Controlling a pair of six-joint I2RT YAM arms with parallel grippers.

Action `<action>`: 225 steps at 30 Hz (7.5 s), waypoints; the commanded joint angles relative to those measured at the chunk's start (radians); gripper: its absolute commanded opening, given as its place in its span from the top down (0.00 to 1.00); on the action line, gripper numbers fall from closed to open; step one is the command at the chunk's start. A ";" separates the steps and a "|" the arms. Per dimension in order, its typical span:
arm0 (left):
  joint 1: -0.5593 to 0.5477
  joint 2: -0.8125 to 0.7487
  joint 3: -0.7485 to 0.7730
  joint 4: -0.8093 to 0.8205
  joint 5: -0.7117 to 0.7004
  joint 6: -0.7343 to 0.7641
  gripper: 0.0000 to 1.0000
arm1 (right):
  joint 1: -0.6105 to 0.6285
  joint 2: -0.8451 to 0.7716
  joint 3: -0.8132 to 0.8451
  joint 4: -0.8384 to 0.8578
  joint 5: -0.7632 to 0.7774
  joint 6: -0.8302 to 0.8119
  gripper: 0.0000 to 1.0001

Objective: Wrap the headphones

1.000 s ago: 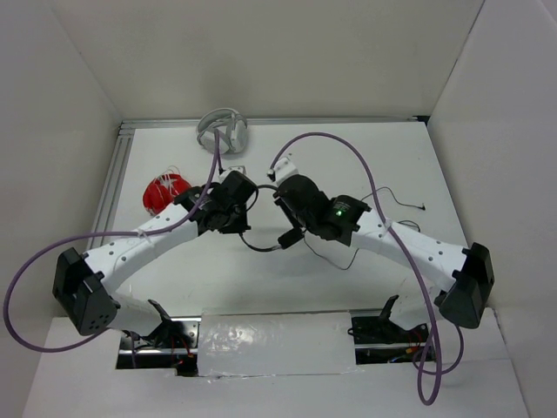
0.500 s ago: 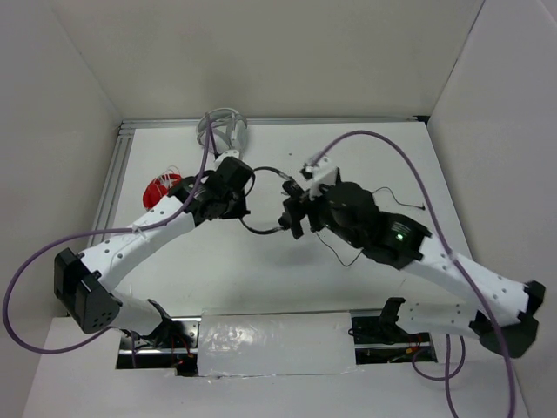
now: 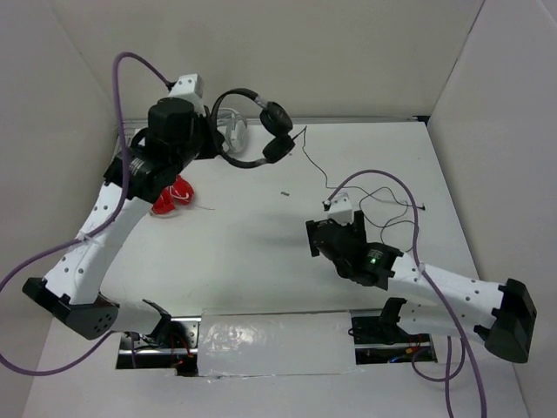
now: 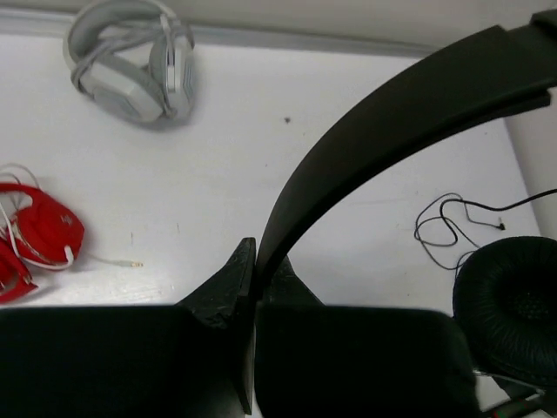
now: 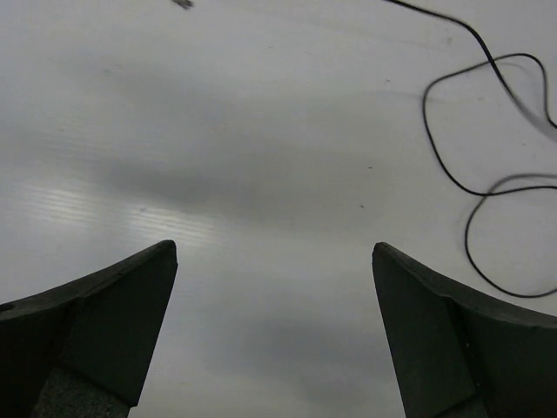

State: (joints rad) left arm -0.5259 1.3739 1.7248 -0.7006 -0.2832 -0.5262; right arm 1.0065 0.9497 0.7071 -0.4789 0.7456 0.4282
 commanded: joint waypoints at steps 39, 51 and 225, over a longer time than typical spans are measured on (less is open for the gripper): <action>0.021 -0.193 0.236 0.041 0.194 0.170 1.00 | -0.508 0.236 -0.127 0.909 -0.771 -0.503 0.77; 0.037 -0.153 -0.089 0.153 0.292 0.077 1.00 | -0.434 0.067 -0.120 0.489 -0.625 -0.154 1.00; 0.389 0.185 -0.093 0.018 0.627 -0.330 1.00 | 0.172 0.451 0.060 0.795 -0.551 -0.206 1.00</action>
State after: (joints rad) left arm -0.1753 1.6249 1.6623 -0.7742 0.2462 -0.8761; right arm 1.1923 1.4845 0.8284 0.1307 0.1726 0.2195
